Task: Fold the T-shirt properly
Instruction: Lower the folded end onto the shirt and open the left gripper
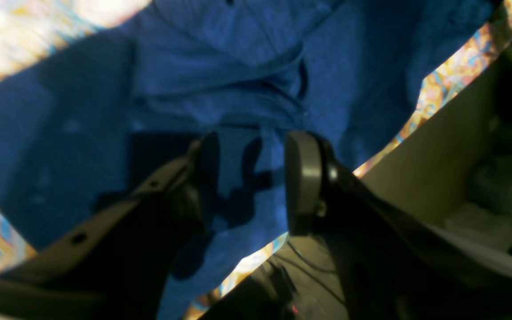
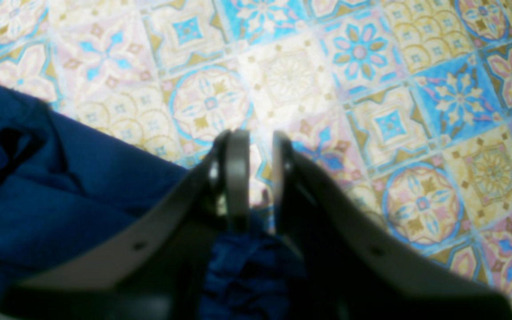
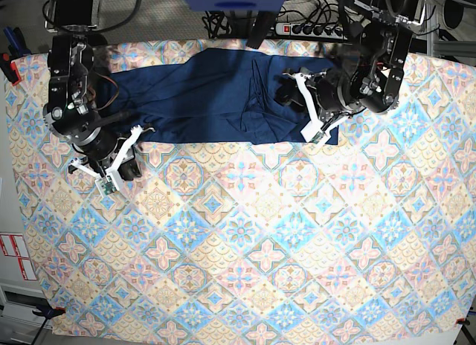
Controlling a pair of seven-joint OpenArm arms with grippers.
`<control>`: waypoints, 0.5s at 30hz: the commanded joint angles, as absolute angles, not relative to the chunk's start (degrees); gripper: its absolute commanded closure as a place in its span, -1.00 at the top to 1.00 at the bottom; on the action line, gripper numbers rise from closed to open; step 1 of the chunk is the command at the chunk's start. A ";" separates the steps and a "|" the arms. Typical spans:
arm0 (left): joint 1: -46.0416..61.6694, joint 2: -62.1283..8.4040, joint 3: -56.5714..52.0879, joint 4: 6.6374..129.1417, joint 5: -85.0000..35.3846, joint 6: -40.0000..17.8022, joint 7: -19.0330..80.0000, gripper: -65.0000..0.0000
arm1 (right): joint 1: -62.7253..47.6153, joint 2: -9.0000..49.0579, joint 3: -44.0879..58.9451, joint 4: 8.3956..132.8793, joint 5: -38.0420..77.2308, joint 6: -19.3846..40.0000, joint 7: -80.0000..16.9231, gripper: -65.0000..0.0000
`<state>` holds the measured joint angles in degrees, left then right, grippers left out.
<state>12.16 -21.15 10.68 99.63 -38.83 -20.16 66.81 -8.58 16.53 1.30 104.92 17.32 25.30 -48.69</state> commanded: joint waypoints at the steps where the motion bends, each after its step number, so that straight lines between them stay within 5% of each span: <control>1: 10.15 -20.62 10.59 98.59 -39.34 -20.18 66.07 -0.30 | -7.78 17.19 1.71 105.98 17.89 25.36 -47.43 -0.74; 15: -1.54 -11.74 18.95 90.68 -38.90 -19.91 64.40 -0.31 | -7.69 17.19 1.63 105.98 17.89 25.36 -47.43 -0.74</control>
<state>-1.04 -11.90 18.96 89.82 -37.98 -19.77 64.97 -8.49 16.53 1.30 104.92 17.34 25.41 -48.66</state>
